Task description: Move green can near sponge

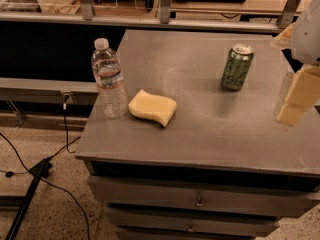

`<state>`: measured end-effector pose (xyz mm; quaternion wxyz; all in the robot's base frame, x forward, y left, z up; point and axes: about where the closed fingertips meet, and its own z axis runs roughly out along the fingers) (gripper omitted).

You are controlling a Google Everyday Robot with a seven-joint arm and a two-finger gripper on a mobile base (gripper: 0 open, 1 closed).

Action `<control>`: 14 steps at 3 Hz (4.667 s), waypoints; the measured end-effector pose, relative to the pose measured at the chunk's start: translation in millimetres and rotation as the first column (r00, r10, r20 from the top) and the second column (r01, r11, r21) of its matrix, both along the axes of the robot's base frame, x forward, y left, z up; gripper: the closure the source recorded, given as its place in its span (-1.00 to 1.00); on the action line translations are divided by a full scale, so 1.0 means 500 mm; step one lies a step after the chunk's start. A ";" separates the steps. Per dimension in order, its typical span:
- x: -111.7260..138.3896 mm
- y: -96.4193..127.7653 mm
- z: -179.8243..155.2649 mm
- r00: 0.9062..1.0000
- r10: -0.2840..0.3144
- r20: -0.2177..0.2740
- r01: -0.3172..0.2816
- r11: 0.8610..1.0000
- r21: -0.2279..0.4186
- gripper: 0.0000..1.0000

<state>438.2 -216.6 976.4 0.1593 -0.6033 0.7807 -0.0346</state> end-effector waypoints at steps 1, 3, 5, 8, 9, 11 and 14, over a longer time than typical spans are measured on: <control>0.001 0.000 0.002 1.000 0.000 0.005 0.000 1.000 0.000 -1.00; 0.215 -0.126 0.093 0.969 -0.147 0.200 0.121 0.983 0.136 -1.00; 0.322 -0.161 0.140 0.940 -0.222 0.261 0.165 0.961 0.222 -1.00; 0.220 -0.063 -0.047 0.986 -0.138 -0.089 0.164 0.836 0.524 -1.00; 0.224 -0.062 -0.055 0.988 -0.141 -0.070 0.156 0.825 0.543 -1.00; 0.277 -0.035 -0.076 0.987 -0.158 0.010 0.116 0.767 0.630 -1.00; 0.369 0.010 -0.113 0.959 -0.253 0.131 0.089 0.703 0.706 -0.67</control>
Offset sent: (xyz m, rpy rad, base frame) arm 0.0940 -0.0825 0.0724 0.0863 -0.2747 -0.1288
